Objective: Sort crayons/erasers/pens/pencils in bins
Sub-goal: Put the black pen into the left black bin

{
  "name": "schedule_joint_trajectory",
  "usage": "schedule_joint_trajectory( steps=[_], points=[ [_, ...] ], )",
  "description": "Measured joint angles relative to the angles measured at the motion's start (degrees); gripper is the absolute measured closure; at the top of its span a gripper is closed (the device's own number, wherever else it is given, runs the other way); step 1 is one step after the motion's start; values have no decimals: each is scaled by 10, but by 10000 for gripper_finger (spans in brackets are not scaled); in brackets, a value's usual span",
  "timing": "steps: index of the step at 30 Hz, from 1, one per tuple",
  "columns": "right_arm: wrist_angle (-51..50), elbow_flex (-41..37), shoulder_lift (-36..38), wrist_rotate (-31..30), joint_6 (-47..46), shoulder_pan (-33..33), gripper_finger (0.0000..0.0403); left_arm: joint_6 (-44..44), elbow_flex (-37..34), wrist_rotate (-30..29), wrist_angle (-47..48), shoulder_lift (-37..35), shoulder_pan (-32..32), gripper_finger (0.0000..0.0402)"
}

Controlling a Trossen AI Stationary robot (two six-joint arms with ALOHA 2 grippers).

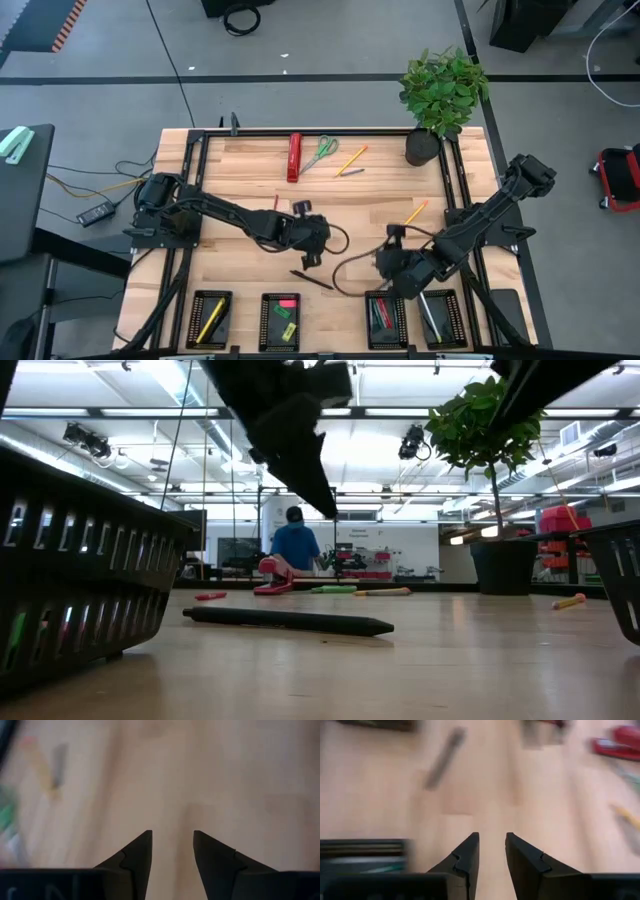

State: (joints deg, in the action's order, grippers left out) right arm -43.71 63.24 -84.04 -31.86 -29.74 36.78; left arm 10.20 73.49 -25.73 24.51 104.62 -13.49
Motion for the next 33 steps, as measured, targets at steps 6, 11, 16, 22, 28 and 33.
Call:
schedule_joint_trajectory(
  steps=[6,11,16,22,28,33],
  points=[
    [-56,-9,2,-64,-47,-29,301,-96,0,183,-16,0,-3,257],
    [-67,-28,1,-95,4,-33,301,-119,0,246,-18,17,-12,253],
    [-94,-29,3,-203,62,-62,301,-130,7,281,-15,23,-33,252],
    [-93,-29,13,-236,63,-128,301,-98,67,287,74,27,-39,256],
    [-88,-29,18,-212,15,-168,301,-96,118,288,145,66,-35,249],
    [-86,-29,19,-212,-10,-189,301,-112,155,288,205,109,-33,254]
  ],
)
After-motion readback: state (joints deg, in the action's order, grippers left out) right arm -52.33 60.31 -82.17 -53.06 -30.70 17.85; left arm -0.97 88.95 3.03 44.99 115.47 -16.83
